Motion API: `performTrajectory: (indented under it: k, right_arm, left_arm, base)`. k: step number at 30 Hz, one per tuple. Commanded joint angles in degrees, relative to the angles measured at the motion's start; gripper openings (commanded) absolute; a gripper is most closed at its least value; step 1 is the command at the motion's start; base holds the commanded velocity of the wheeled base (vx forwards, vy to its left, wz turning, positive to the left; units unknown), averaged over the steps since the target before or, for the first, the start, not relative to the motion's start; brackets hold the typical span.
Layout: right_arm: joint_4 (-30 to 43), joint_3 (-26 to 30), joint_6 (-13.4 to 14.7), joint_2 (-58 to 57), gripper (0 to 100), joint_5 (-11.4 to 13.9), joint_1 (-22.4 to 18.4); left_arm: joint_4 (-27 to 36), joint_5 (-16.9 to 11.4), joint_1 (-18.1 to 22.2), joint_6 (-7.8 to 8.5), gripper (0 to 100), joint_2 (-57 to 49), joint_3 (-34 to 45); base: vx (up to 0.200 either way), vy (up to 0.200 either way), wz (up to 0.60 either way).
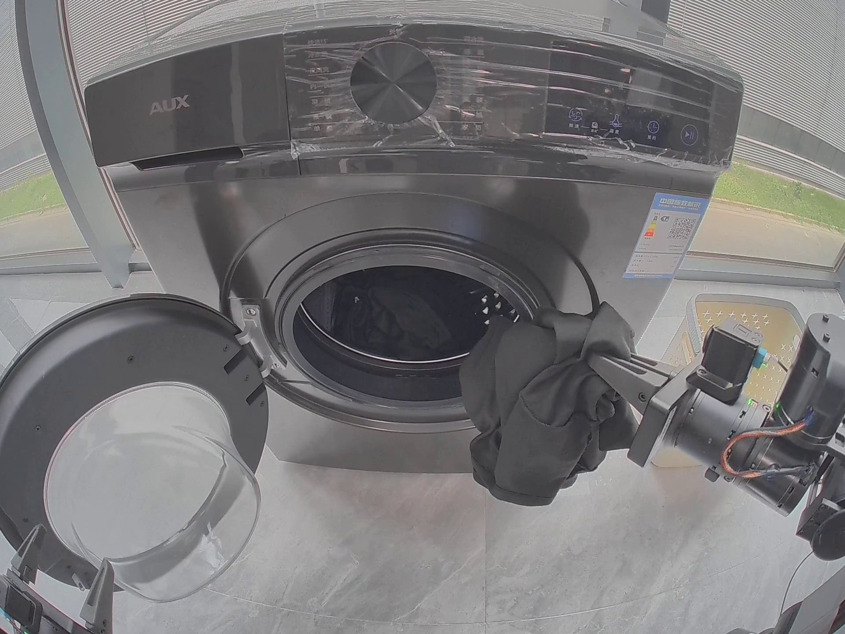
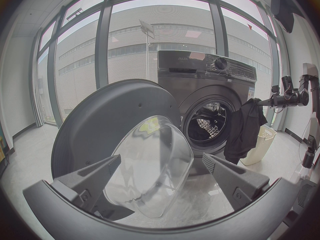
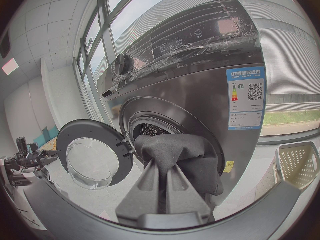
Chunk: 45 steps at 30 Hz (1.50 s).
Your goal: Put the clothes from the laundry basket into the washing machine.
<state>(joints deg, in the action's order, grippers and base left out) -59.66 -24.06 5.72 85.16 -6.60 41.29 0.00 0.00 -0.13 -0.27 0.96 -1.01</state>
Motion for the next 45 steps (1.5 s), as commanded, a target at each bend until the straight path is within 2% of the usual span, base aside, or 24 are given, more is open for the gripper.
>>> performTrajectory:
  k: [1, 3, 4, 5, 9, 10, 12, 14, 16, 18, 20, 22, 23, 24, 25, 26, 27, 29, 31, 33, 36, 40, 45]
  right_arm:
    - [0.1, 0.2, 0.0, 0.1, 0, 0.0, 0.2]
    - [-0.2, 0.5, 0.0, 0.2, 0, 0.0, 0.9]
    - [0.0, 0.5, 0.0, 0.3, 0, -0.1, 1.4]
    - [0.2, 0.7, 0.1, 0.4, 0, -0.1, 2.0]
    - [-0.6, -0.4, 0.2, 2.1, 0, -0.7, 4.5]
    - [-0.6, -0.6, 0.5, 2.4, 0, -0.9, 4.8]
    - [-0.5, -1.2, 1.1, 3.1, 0, -1.1, 5.1]
    - [-0.8, -2.4, 1.7, 5.1, 0, -2.9, 5.7]
    - [-0.8, -3.5, 3.2, 6.1, 0, -5.3, 6.0]
    - [-0.9, -5.5, 5.4, 7.1, 0, -6.8, 7.3]
    - [-0.8, -8.7, 8.1, 8.3, 0, -8.4, 8.1]
    - [-0.7, -10.9, 9.4, 8.9, 0, -10.5, 8.1]
    - [-0.7, -10.9, 9.4, 8.9, 0, -10.5, 8.1]
    - [-0.4, -12.7, 10.0, 9.7, 0, -11.4, 8.2]
    - [-0.3, -12.8, 10.1, 9.8, 0, -11.4, 8.2]
    - [-0.8, -13.0, 10.5, 10.7, 0, -11.2, 8.1]
    - [-0.9, -13.1, 10.9, 11.1, 0, -10.9, 8.3]
    - [-1.0, -13.4, 11.5, 11.3, 0, -10.8, 8.4]
    - [-1.0, -13.6, 11.9, 11.5, 0, -10.6, 8.5]
    - [-1.3, -13.5, 12.1, 11.7, 0, -10.5, 9.1]
    - [-2.5, -13.4, 12.0, 12.1, 0, -10.5, 9.3]
    - [-3.0, -13.3, 12.0, 12.2, 0, -10.3, 9.6]
    - [-3.0, -12.8, 12.0, 12.0, 0, -10.1, 9.7]
  left_arm:
    - [0.0, 0.1, 0.2, 0.53, 100, -0.8, 1.0]
    - [0.0, 0.0, 0.2, 0.18, 100, -0.7, 1.0]
    - [-0.1, 0.1, 0.2, -0.61, 100, -0.7, 1.0]
    - [0.0, 0.1, 0.3, -0.26, 100, -0.7, 1.0]
    - [0.0, 0.3, 0.3, -0.70, 100, -0.8, 1.0]
    - [0.0, 0.3, 0.2, 0.18, 100, -0.9, 1.0]
    - [-0.6, 0.2, 0.2, -0.17, 100, -0.9, 0.7]
    - [-3.5, -1.6, 0.7, -1.14, 100, 0.6, -5.1]
    - [-4.0, -5.8, 1.7, -0.35, 100, 4.5, -9.4]
    - [-4.0, -12.0, 2.2, 0.09, 100, 8.5, -10.9]
    - [-4.6, -20.7, 2.2, 0.18, 100, 15.0, -11.7]
    - [-4.7, -26.6, 2.1, 0.36, 100, 20.5, -13.1]
    - [-4.7, -26.6, 2.1, 0.36, 100, 20.5, -13.1]
    - [-4.9, -30.1, 1.7, 0.53, 100, 26.0, -14.8]
    - [-5.0, -30.3, 1.6, 0.62, 100, 27.0, -15.1]
    - [-5.7, -32.0, 0.9, 1.85, 100, 32.3, -16.3]
    - [-7.0, -32.6, 0.1, 3.26, 100, 35.6, -16.6]
    - [-11.1, -33.0, -2.5, 4.31, 100, 41.1, -16.4]
    - [-14.9, -32.8, -6.1, 3.96, 100, 45.5, -16.0]
    - [-20.4, -32.2, -11.4, 3.78, 100, 51.3, -15.4]
    - [-25.0, -31.1, -16.1, 3.34, 100, 58.6, -15.0]
    - [-30.3, -30.7, -19.9, 3.34, 100, 67.2, -15.1]
    - [-34.5, -30.6, -21.7, 3.43, 100, 75.8, -16.5]
  base:
    - [0.000, 0.000, 0.00]
    - [0.000, 0.000, 0.00]
    - [0.000, 0.000, 0.00]
    - [0.000, 0.000, 0.00]
    - [0.000, 0.000, 0.00]
    - [0.000, 0.000, 0.00]
    - [0.000, 0.000, 0.00]
    - [0.000, 0.000, 0.00]
    - [0.000, 0.000, 0.00]
    - [0.000, 0.000, 0.00]
    - [0.000, 0.000, 0.00]
    - [0.000, 0.000, 0.00]
    - [0.000, 0.000, 0.00]
    - [0.000, 0.000, 0.00]
    - [0.000, 0.000, 0.00]
    - [0.000, 0.000, 0.00]
    - [0.000, 0.000, 0.00]
    - [0.000, 0.000, 0.00]
    - [0.000, 0.000, 0.00]
    - [0.000, 0.000, 0.00]
    - [0.000, 0.000, 0.00]
    - [0.000, 0.000, 0.00]
    - [0.000, 0.000, 0.00]
